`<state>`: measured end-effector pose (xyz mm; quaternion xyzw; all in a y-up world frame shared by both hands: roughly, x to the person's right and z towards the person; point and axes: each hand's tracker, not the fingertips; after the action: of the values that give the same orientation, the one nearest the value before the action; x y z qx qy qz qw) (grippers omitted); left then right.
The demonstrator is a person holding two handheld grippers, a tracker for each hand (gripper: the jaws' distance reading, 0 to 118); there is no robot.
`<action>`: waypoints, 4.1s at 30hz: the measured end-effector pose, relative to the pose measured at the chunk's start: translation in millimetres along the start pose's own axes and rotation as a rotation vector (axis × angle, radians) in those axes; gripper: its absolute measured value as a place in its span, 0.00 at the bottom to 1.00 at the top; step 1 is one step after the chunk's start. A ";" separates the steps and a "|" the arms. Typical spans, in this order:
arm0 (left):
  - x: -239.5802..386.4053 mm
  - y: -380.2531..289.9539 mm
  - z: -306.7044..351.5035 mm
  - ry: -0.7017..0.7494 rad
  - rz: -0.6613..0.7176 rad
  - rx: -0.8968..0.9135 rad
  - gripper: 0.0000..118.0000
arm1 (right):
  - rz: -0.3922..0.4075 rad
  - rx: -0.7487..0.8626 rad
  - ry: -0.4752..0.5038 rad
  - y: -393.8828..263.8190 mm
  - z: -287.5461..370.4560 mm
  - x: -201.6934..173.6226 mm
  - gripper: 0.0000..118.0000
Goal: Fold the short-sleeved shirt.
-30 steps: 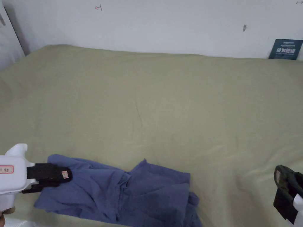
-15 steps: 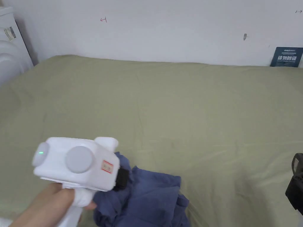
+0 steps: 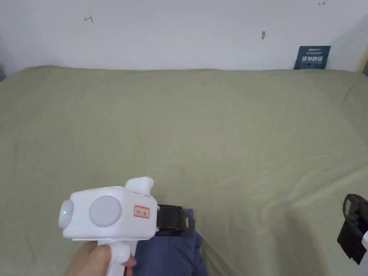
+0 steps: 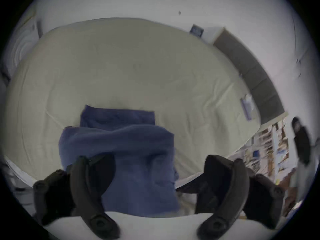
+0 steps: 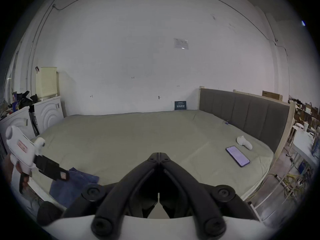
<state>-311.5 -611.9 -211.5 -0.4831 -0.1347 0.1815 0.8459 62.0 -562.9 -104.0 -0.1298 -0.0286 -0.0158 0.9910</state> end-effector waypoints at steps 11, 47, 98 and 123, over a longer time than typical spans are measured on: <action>-61.5 -47.4 -72.1 -0.480 0.159 -0.205 0.00 | 0.004 -0.091 0.056 -14.2 -10.3 -27.1 0.00; -196.7 1.5 -47.2 -0.484 0.219 -0.188 0.96 | -0.883 -0.966 1.110 -199.7 -224.5 -108.8 0.00; -216.2 114.5 221.7 0.071 0.145 0.444 0.55 | -0.231 -0.272 0.667 48.8 -119.5 -43.4 0.00; 113.7 67.2 113.9 0.345 -0.369 0.906 0.01 | 0.184 0.236 0.096 125.7 -78.0 -59.7 0.00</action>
<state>-267.2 -443.3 -207.1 -0.0595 0.0160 -0.0130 0.9980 11.4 -460.2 -215.1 -0.0135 0.0291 0.0724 0.9969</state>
